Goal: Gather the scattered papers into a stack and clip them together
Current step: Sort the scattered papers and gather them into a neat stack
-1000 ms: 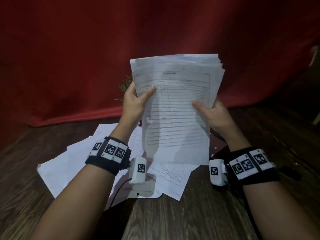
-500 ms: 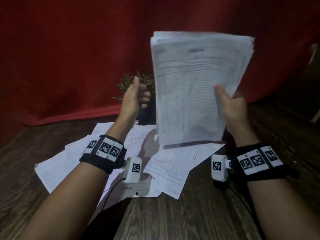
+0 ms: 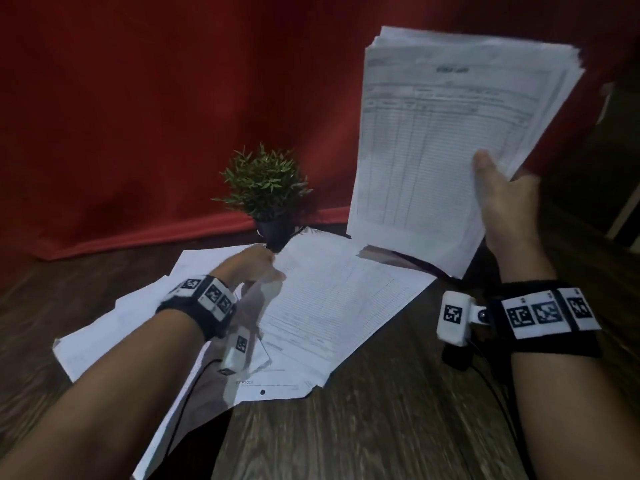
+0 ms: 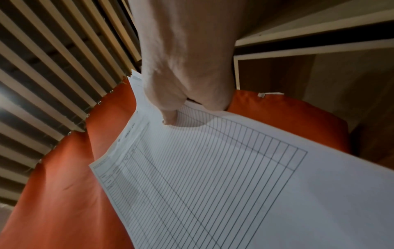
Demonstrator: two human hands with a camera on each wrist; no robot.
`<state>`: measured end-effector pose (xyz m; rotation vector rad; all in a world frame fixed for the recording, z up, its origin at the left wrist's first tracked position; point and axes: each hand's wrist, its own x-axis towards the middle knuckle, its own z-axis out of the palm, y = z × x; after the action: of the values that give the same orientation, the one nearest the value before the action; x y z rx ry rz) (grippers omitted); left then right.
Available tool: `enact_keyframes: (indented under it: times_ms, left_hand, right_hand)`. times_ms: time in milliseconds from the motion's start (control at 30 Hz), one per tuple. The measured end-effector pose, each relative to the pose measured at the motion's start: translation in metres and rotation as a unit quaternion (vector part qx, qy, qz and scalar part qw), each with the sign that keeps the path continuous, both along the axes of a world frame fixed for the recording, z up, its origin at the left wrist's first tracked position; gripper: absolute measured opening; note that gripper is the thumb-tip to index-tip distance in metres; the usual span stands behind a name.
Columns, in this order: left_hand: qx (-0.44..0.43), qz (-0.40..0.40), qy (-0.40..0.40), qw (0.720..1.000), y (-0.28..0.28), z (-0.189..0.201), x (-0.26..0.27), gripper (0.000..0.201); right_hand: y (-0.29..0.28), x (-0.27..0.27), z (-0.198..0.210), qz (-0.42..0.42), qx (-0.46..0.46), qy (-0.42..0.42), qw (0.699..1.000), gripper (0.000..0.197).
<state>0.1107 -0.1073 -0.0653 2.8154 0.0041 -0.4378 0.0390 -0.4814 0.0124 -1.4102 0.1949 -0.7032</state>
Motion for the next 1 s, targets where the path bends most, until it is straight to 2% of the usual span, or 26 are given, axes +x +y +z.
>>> enact_keyframes:
  times_ms: [67,100,267,333,400,467,500,567,633,733,833,933,967,1000]
  left_hand:
    - [-0.122,0.061,-0.049,0.989,0.016,0.001,0.009,0.022]
    - [-0.169,0.085,-0.069,0.979,0.022,0.002,0.012,0.019]
    - [-0.317,0.109,-0.126,0.934,0.042,0.017,0.02,0.017]
    - [-0.345,0.095,-0.114,0.927,0.041,0.022,0.016,0.016]
    - [-0.315,0.063,-0.072,0.944,0.032,0.02,0.008,0.017]
    - [-0.236,0.035,-0.048,0.97,0.013,0.014,0.0,0.02]
    - [-0.185,0.02,-0.048,0.981,0.001,0.009,-0.004,0.022]
    - [-0.079,-0.014,-0.047,0.996,-0.025,-0.001,-0.011,0.026]
    - [-0.034,-0.006,-0.024,0.999,-0.043,-0.009,-0.018,0.029]
    - [-0.043,0.024,0.009,0.999,-0.049,-0.017,-0.018,0.04]
    - [-0.037,0.014,0.02,0.999,-0.053,-0.01,-0.019,0.041]
    - [0.012,-0.02,-0.041,0.999,-0.055,0.003,-0.018,0.036]
    - [0.026,-0.031,-0.07,0.997,-0.055,0.008,-0.016,0.032]
    - [0.038,-0.04,-0.101,0.993,-0.055,0.015,-0.015,0.026]
  right_hand:
    - [-0.008,-0.005,0.004,-0.004,0.015,-0.025,1.0,0.014]
    - [-0.012,-0.006,0.005,-0.004,0.019,-0.037,0.999,0.017]
    - [-0.024,-0.009,0.007,-0.014,0.037,-0.057,0.998,0.044]
    - [-0.027,-0.009,0.007,-0.018,0.046,-0.046,0.998,0.055]
    - [-0.027,-0.01,0.008,-0.016,0.048,-0.035,0.998,0.075]
    - [-0.027,-0.009,0.008,-0.013,0.048,-0.029,0.998,0.085]
    - [-0.025,-0.009,0.008,-0.008,0.051,-0.033,0.998,0.079]
    - [-0.023,-0.01,0.008,-0.004,0.054,-0.03,0.998,0.052]
    - [-0.022,-0.009,0.007,-0.006,0.056,-0.021,0.998,0.039]
    - [-0.018,-0.009,0.009,-0.006,0.051,-0.028,0.998,0.034]
    - [-0.015,-0.009,0.011,-0.005,0.048,-0.038,0.998,0.031]
    - [-0.013,-0.014,0.013,-0.005,0.056,-0.019,0.998,0.06]
    - [-0.013,-0.014,0.015,-0.004,0.064,-0.024,0.998,0.051]
    - [-0.013,-0.016,0.017,-0.006,0.074,-0.033,0.997,0.032]
